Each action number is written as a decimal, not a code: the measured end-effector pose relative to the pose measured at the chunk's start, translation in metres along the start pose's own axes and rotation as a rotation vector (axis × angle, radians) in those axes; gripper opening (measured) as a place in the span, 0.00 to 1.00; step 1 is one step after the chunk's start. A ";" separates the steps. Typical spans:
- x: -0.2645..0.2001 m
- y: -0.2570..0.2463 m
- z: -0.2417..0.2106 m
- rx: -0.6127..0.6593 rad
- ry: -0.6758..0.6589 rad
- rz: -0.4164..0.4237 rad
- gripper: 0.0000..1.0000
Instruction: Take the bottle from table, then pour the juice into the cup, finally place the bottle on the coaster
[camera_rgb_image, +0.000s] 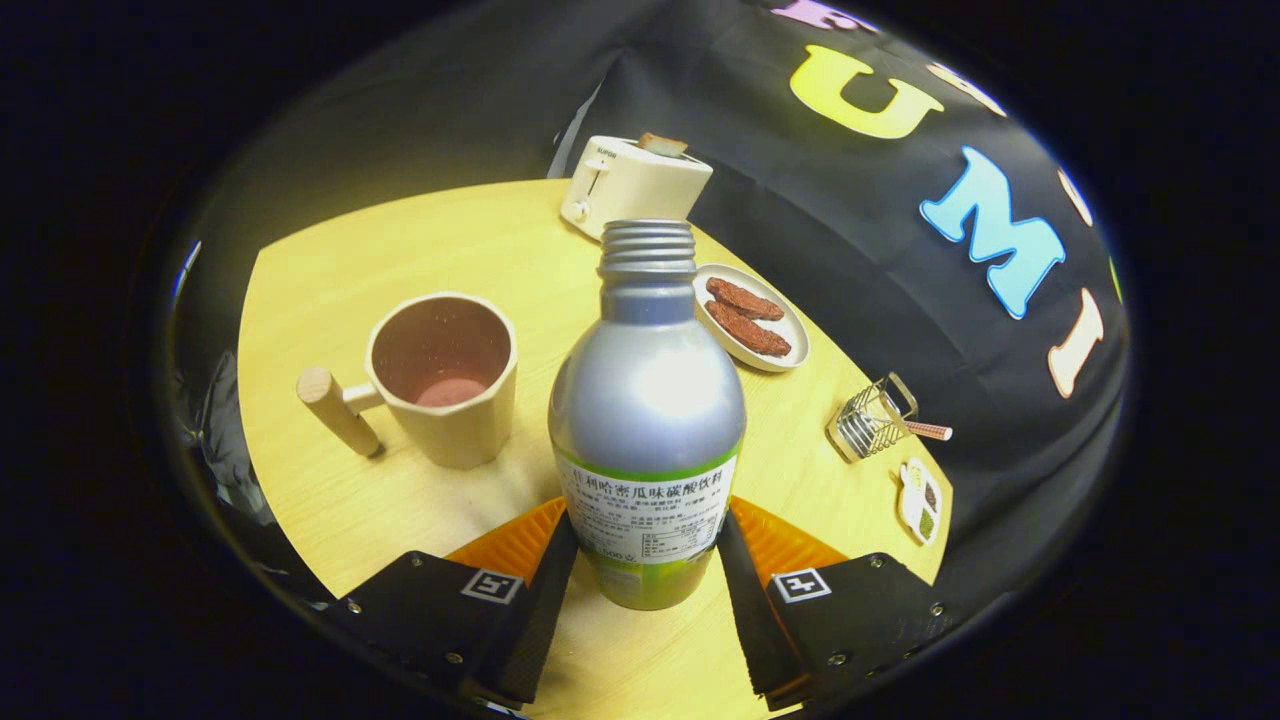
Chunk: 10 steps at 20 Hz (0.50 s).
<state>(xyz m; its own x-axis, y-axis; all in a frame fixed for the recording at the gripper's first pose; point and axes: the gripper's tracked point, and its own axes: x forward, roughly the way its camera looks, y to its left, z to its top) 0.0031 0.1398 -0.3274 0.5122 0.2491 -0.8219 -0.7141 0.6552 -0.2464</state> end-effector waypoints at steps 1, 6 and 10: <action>0.003 0.000 0.003 0.023 -0.021 0.014 0.76; 0.010 0.000 0.023 0.151 -0.115 0.093 0.76; 0.021 -0.017 0.045 0.221 -0.171 0.125 0.76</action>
<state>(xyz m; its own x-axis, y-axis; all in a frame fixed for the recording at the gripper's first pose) 0.0476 0.1663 -0.3174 0.5130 0.4418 -0.7360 -0.6652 0.7465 -0.0155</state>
